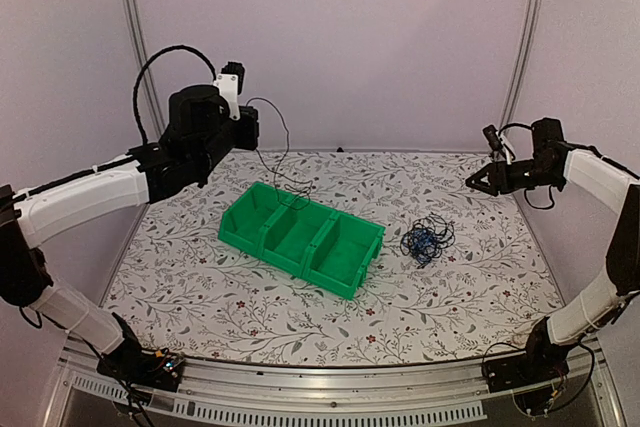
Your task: Untangle the cables
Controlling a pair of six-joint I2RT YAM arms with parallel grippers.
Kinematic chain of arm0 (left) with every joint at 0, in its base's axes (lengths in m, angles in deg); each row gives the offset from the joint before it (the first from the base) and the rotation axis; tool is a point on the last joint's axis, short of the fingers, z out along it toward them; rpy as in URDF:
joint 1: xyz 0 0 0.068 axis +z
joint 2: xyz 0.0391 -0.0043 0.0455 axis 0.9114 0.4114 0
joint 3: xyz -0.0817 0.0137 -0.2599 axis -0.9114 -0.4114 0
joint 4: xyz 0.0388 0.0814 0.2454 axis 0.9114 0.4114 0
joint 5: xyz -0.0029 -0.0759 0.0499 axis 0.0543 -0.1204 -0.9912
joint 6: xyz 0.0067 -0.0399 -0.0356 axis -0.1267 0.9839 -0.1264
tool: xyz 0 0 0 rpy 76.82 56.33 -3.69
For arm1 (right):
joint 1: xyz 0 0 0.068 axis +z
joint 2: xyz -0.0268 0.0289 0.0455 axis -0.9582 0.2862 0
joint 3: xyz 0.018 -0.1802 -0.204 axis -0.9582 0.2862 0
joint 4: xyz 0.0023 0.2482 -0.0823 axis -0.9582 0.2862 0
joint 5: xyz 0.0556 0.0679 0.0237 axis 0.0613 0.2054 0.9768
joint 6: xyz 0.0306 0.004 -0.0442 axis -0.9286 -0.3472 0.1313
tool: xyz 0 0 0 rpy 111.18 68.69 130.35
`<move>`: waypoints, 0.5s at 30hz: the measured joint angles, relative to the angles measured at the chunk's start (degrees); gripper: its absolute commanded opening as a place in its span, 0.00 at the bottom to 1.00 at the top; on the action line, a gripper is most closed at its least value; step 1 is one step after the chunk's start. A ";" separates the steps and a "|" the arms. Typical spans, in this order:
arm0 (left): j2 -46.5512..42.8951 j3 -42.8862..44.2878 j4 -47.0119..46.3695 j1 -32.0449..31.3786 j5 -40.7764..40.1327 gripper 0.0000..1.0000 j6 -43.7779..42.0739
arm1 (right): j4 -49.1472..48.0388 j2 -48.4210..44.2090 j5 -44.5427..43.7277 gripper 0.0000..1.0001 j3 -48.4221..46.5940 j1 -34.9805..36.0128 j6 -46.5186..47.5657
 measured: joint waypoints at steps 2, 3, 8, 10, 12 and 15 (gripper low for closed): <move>0.00 -1.22 -0.48 0.85 0.55 0.00 0.81 | 0.11 0.00 -0.02 0.53 0.63 0.00 0.00; 0.00 -1.73 -0.52 1.25 0.72 0.00 1.09 | 0.15 0.00 -0.04 0.53 0.96 0.00 0.00; 0.00 -3.10 -1.44 2.78 1.75 0.00 2.34 | 0.37 0.00 -0.42 0.53 1.95 0.00 0.00; 0.00 -3.26 -1.84 3.54 2.01 0.00 2.73 | 0.33 -0.04 -0.48 0.53 2.25 0.00 0.00; 0.09 -3.37 -2.16 4.50 2.16 0.00 3.23 | 0.33 -0.11 -0.52 0.53 2.56 0.00 -0.02; 0.72 -4.04 -2.91 6.10 2.34 0.00 4.00 | 0.35 -0.11 -0.57 0.53 2.95 0.00 -0.02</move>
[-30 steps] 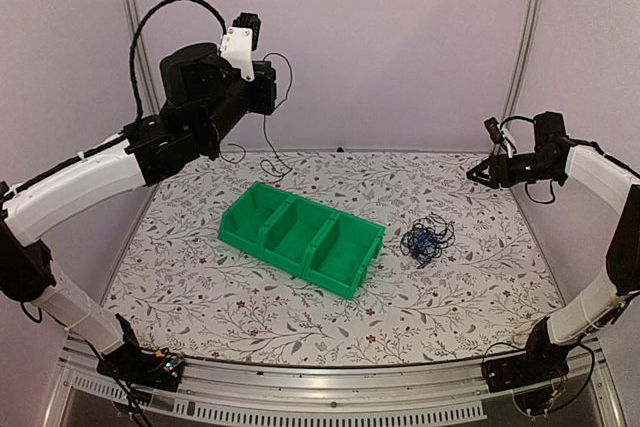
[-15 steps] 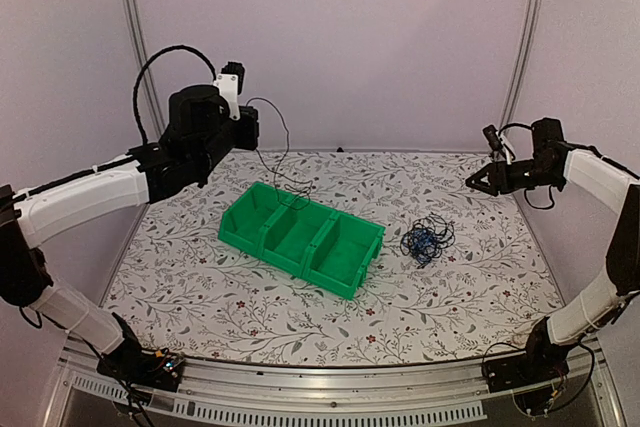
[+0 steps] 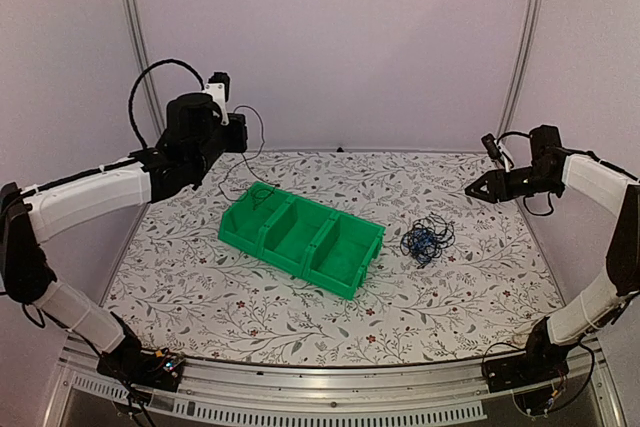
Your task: Untangle the cables
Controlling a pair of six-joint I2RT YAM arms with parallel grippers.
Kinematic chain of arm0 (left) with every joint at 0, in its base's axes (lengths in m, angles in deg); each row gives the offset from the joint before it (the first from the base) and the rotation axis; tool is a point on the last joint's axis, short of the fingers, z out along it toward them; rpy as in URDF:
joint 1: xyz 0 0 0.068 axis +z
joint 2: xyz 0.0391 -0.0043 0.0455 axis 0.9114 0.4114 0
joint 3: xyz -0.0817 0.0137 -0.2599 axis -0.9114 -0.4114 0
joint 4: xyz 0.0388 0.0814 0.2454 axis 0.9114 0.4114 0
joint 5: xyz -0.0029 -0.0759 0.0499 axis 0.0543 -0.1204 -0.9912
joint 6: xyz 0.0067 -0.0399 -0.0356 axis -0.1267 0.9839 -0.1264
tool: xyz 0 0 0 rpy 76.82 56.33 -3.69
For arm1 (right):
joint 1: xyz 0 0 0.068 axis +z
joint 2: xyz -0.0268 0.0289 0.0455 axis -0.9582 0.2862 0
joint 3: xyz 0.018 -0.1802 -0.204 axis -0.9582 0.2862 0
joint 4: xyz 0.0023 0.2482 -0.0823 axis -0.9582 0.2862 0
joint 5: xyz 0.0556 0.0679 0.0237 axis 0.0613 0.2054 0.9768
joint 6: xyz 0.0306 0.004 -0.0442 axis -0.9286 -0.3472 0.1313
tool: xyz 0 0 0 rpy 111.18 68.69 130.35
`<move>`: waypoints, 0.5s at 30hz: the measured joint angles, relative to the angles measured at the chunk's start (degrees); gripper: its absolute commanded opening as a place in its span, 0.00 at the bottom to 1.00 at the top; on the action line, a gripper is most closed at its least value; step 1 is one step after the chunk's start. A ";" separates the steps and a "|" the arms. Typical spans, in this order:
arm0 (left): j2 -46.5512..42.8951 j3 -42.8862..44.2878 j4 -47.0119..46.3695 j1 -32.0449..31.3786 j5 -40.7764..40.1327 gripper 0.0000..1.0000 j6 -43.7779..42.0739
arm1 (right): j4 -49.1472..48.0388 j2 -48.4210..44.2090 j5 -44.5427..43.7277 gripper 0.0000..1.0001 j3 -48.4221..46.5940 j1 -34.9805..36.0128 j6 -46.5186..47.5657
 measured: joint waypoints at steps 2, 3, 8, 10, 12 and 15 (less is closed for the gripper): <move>1.16 -0.70 -0.22 0.96 0.31 0.00 0.50 | 0.00 0.00 -0.17 0.53 0.04 0.00 0.00; 1.75 -1.11 -0.22 1.27 0.57 0.00 0.76 | 0.00 0.00 -0.24 0.53 0.04 0.00 0.02; 5.05 -3.34 -0.02 1.70 2.32 0.00 2.25 | -0.02 -0.07 -0.79 0.53 0.24 0.00 0.02; 5.75 -3.87 -0.02 1.68 3.26 0.00 3.10 | 0.00 -0.20 -0.98 0.53 0.57 0.00 0.02; 6.10 -3.96 0.00 1.68 4.15 0.00 3.85 | 0.00 -0.39 -1.14 0.53 0.98 0.00 0.02; 6.14 -3.96 -0.07 1.70 5.07 0.00 4.98 | -0.11 -0.42 -1.27 0.53 1.42 0.00 0.02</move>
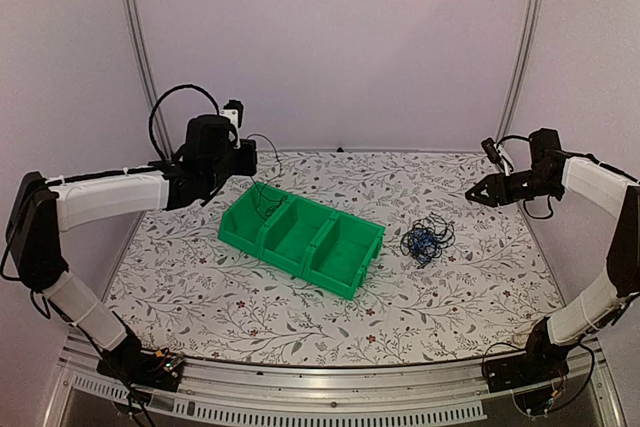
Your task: Untangle the cables
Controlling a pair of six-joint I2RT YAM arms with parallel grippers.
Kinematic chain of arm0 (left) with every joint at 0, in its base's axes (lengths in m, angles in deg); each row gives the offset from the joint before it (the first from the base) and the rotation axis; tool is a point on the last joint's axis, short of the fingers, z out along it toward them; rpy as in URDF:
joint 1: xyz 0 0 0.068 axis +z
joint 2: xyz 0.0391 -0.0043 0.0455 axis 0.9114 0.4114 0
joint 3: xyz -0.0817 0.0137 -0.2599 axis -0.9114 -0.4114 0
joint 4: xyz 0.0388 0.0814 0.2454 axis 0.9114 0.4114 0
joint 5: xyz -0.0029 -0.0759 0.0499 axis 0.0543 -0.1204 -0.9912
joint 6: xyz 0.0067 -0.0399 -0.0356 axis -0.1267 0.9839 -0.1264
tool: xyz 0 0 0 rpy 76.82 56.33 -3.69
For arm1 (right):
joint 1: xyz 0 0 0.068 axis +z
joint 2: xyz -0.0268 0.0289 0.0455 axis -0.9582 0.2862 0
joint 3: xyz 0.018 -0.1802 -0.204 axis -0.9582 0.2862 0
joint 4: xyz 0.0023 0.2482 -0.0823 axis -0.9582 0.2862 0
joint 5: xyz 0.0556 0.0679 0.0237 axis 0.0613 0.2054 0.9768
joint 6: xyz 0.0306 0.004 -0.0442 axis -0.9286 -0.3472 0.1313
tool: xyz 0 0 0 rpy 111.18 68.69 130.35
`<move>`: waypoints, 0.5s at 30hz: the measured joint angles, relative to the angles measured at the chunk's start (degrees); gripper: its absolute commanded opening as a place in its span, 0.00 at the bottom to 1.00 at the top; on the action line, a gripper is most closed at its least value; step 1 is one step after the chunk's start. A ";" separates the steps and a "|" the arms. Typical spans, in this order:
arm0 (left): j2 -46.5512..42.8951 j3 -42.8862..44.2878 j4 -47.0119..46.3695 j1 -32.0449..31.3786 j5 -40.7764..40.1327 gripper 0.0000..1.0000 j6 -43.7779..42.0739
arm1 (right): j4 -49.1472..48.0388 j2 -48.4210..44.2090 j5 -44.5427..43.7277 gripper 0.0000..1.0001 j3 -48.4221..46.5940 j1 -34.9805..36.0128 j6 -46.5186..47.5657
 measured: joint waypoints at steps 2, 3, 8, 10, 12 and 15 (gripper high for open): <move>0.09 -0.24 -0.04 -0.02 0.42 0.00 0.70 | 0.00 0.00 -0.07 0.53 0.20 0.00 -0.02; 0.17 -0.48 -0.02 -0.02 0.52 0.00 0.94 | 0.00 0.00 -0.11 0.53 0.22 0.00 -0.02; 2.16 -2.01 2.89 -0.02 -0.09 0.00 3.06 | -0.09 0.00 -0.24 0.53 0.22 0.00 -0.02; 3.58 -2.38 5.33 -0.02 -1.11 0.00 4.50 | -0.11 0.00 -0.31 0.53 0.22 0.00 -0.02; 5.31 -2.49 8.50 0.00 -2.29 0.00 6.05 | -0.11 0.00 -0.42 0.53 0.22 0.00 -0.02; 7.96 -2.25 12.00 0.00 -3.17 0.00 7.78 | -0.11 0.00 -0.48 0.53 0.24 0.00 -0.02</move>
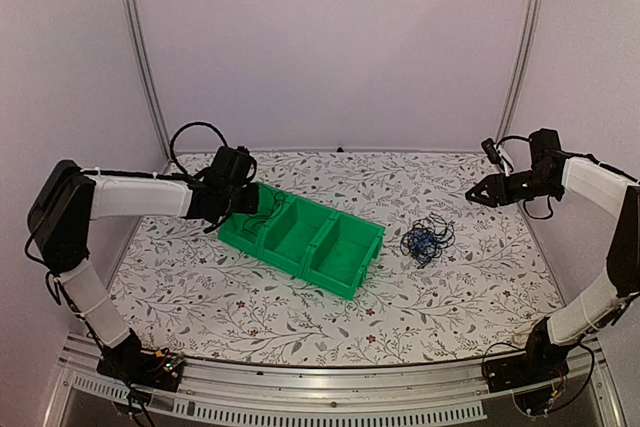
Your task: Untangle the cables
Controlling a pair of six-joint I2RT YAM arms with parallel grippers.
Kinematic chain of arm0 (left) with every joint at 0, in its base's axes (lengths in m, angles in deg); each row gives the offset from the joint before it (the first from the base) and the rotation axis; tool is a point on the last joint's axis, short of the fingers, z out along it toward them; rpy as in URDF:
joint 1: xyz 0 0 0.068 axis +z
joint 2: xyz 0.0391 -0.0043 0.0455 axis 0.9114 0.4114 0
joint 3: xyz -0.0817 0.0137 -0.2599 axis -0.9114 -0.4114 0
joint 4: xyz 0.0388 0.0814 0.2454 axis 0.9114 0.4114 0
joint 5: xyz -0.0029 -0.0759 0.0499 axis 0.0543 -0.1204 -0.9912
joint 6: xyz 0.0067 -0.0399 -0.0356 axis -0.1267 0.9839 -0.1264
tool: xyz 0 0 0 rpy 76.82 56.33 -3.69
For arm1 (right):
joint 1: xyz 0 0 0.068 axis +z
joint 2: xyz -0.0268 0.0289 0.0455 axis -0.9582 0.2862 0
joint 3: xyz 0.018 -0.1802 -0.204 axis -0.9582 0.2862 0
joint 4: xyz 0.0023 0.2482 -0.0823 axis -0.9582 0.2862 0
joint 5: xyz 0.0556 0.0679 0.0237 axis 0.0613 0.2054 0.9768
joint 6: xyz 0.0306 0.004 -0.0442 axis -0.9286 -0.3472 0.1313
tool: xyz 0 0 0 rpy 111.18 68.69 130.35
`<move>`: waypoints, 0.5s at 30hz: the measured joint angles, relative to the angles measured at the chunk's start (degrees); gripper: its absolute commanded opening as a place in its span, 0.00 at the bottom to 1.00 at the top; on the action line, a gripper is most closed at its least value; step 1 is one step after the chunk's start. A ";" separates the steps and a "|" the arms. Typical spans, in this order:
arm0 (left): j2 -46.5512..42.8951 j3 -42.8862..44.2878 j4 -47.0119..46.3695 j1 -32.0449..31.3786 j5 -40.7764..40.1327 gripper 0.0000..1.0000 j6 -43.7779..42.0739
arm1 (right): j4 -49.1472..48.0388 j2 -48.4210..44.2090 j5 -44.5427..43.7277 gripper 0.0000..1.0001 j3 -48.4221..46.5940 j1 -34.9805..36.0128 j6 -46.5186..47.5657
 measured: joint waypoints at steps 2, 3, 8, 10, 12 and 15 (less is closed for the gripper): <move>1.86 0.61 1.60 0.00 0.00 0.00 0.57 | -0.02 0.00 -0.04 0.53 0.09 0.00 0.00; 3.13 1.44 2.69 -0.02 -0.04 0.00 0.79 | -0.04 0.00 -0.11 0.53 0.20 0.00 0.00; 9.31 7.61 7.85 -0.02 -1.81 0.00 2.29 | -0.02 0.00 -0.35 0.53 0.33 0.00 0.00; 11.37 10.27 10.60 -0.02 -3.74 0.00 3.63 | 0.00 0.00 -0.42 0.53 0.35 0.00 0.00; 13.35 13.44 15.04 -0.02 -6.75 0.00 5.62 | -0.02 0.00 -0.50 0.53 0.35 0.00 0.00; 14.69 16.28 21.24 -0.02 -10.97 0.00 8.39 | -0.02 -0.02 -0.61 0.53 0.63 0.00 0.02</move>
